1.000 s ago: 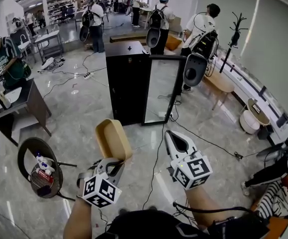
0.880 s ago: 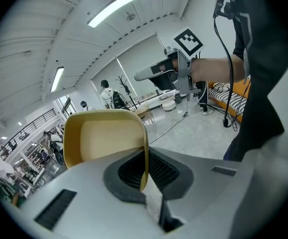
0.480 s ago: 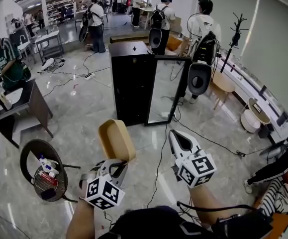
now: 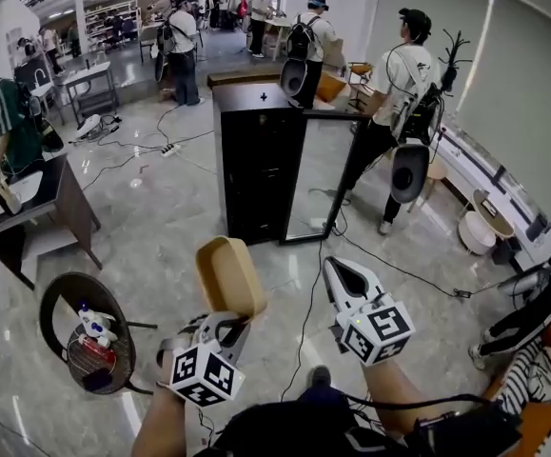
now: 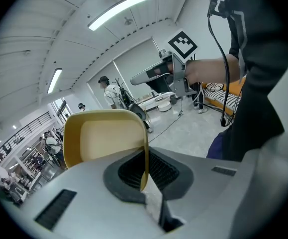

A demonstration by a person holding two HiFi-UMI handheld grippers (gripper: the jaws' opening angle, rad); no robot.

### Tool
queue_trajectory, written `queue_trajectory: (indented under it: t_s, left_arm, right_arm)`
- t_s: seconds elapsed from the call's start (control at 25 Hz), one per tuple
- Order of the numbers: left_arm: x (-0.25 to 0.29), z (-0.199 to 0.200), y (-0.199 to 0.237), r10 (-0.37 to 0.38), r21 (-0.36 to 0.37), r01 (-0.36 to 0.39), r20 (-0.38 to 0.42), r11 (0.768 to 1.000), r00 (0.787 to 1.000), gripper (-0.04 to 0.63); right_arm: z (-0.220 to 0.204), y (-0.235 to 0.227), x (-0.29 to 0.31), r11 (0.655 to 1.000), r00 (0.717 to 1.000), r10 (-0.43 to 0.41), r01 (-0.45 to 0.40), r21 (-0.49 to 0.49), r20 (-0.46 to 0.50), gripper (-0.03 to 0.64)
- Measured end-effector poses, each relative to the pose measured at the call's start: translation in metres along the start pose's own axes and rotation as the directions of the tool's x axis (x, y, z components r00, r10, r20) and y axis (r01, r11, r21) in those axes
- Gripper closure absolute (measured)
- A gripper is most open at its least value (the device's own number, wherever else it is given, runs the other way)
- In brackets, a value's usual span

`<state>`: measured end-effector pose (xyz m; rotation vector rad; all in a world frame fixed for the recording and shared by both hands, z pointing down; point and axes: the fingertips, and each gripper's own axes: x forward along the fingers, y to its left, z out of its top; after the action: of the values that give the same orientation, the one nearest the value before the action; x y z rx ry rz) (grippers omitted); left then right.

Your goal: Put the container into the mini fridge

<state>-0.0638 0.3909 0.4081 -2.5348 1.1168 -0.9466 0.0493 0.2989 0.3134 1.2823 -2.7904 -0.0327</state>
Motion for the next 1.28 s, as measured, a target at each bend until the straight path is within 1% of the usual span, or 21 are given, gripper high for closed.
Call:
queue_trajectory:
  t_s: [0.16,0.28,0.56,0.72,0.88,0.96,1.12,1.28]
  left_arm:
    - [0.001,-0.005,0.004,-0.004,-0.005,0.004,0.004,1.000,1.000,0.583]
    - [0.005,-0.005,0.011,0.007,-0.009,-0.007,0.012,1.000,1.000,0.583]
    - [0.030,-0.005,0.033,0.023,-0.022,-0.024,-0.014,0.999,1.000,0.583]
    - [0.045,-0.008,0.054,0.048,-0.025,-0.049,-0.055,0.998,0.997,0.583]
    - [0.071,-0.008,0.074,0.059,-0.040,-0.063,-0.082,0.997,0.995,0.583]
    - [0.086,-0.008,0.083,0.056,-0.038,-0.059,-0.096,0.998,0.994,0.583]
    - [0.117,-0.003,0.097,0.041,-0.043,-0.047,-0.122,0.998,0.992,0.583]
    - [0.146,0.006,0.114,0.026,-0.050,-0.034,-0.143,0.998,0.989,0.583]
  right_arm:
    - [0.000,-0.011,0.009,0.999,1.000,-0.023,0.023,0.022,0.005,0.600]
    - [-0.003,-0.021,0.018,0.999,1.000,-0.019,0.018,0.044,0.010,0.600]
    - [-0.007,-0.042,0.054,0.998,0.999,0.026,-0.028,0.062,0.034,0.600]
    - [-0.004,-0.054,0.087,0.994,0.996,0.074,-0.077,0.078,0.046,0.600]
    - [-0.003,-0.072,0.117,0.991,0.991,0.119,-0.122,0.055,0.053,0.600]
    - [-0.004,-0.084,0.132,0.990,0.990,0.132,-0.134,0.042,0.053,0.600]
    - [-0.011,-0.112,0.157,0.986,0.987,0.151,-0.154,0.057,0.044,0.600]
    - [-0.009,-0.135,0.175,0.984,0.985,0.172,-0.173,0.048,0.030,0.600]
